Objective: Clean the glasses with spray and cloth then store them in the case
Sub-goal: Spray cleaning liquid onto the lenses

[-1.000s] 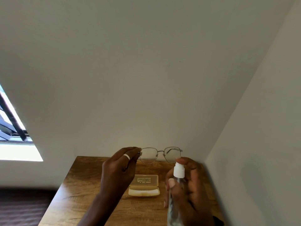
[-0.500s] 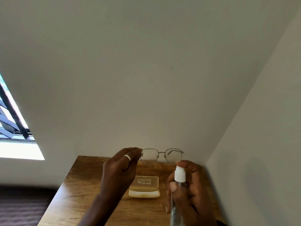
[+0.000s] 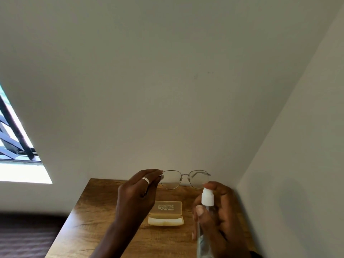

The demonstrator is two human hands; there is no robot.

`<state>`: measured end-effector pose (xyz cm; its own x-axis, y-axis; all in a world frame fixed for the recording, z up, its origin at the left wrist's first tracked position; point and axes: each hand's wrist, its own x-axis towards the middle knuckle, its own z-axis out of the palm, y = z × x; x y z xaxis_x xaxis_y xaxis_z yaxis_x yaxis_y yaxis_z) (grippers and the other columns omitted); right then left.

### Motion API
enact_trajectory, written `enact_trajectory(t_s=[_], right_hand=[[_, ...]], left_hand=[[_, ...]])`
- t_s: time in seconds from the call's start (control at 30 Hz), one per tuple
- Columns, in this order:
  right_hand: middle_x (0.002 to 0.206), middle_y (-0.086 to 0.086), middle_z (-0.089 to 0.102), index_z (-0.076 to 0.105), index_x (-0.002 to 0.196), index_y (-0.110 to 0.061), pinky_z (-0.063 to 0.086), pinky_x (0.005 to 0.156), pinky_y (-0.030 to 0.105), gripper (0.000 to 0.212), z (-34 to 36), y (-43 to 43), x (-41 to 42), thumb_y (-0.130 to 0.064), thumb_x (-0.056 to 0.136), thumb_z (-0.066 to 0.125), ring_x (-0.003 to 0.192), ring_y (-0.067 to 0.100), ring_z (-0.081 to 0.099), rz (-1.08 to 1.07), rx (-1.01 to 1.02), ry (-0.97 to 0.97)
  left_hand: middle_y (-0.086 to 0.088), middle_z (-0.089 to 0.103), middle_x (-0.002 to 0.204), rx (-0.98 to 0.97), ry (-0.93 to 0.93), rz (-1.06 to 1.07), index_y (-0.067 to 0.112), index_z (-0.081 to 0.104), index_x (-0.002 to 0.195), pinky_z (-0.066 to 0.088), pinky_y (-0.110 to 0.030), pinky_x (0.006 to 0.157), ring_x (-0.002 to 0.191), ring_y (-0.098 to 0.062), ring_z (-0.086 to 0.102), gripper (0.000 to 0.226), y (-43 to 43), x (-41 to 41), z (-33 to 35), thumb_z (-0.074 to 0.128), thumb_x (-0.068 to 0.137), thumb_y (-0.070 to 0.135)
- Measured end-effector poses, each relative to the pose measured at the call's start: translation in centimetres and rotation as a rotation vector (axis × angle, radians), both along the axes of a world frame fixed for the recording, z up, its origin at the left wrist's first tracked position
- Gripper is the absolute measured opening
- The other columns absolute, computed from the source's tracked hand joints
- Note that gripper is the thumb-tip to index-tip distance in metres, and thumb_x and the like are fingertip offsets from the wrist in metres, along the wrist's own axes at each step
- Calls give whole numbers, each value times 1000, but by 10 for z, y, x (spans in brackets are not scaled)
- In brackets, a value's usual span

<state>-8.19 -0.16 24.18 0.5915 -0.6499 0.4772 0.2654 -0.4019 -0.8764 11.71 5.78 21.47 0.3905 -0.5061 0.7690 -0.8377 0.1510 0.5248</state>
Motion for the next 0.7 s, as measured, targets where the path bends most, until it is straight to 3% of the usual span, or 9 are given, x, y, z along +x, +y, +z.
enact_trajectory(t_s=[0.13,0.3,0.37,0.43,0.5,0.53,0.63,0.7], right_hand=[[76,6,56,43,129,-34,50,49,33,45,3,2,0,-24,87,56,45,28,55,-11,-38,-5],[79,3,60,35,141,-34,56,59,36,61,4,-3,-1,-33,84,58,58,29,62,-213,-158,106],[77,-2,60,49,133,-30,56,61,29,54,9,-3,-2,-38,80,58,61,21,62,-310,-183,163],[76,-9,60,63,107,-24,49,58,12,34,14,-4,0,-40,77,60,61,12,61,-385,-263,216],[66,-10,56,58,82,-24,39,54,2,16,17,-9,4,-36,76,66,60,7,57,-460,-328,287],[61,-11,52,53,76,-26,36,52,2,17,19,-13,6,-33,75,68,59,6,55,-496,-358,328],[73,-17,51,59,80,-28,37,57,3,15,22,-26,13,-30,76,73,62,0,51,-598,-576,455],[83,-16,53,67,88,-29,45,63,13,20,24,-34,16,-24,73,79,70,2,50,-606,-682,556]], left_hand=[[-5,78,99,-2,0,6,0,79,99,54,-7,80,92,-4,72,26,0,0,-1,81,74,-9],[-5,78,98,-5,-16,1,0,79,98,55,-8,79,89,-5,73,25,-2,-1,0,82,74,-7],[-6,78,97,-11,-27,-2,-1,79,97,56,-10,79,88,-7,74,23,-2,-2,-1,81,75,-5],[-6,78,98,-20,-36,-3,-1,79,98,56,-10,78,89,-7,73,16,-2,-3,0,80,82,0],[-5,78,99,-16,-50,-2,0,79,99,59,-14,76,89,-6,73,17,-2,-3,0,73,88,11],[-4,78,99,-9,-64,-7,0,79,100,60,-18,73,88,-7,73,20,-2,-2,-1,69,89,14],[-5,78,101,13,-109,-1,0,78,101,63,-27,67,88,-11,75,17,-2,-2,-2,75,85,5],[-6,78,101,30,-137,9,1,78,102,63,-29,64,87,-12,75,21,-2,-2,-2,81,81,-2]])
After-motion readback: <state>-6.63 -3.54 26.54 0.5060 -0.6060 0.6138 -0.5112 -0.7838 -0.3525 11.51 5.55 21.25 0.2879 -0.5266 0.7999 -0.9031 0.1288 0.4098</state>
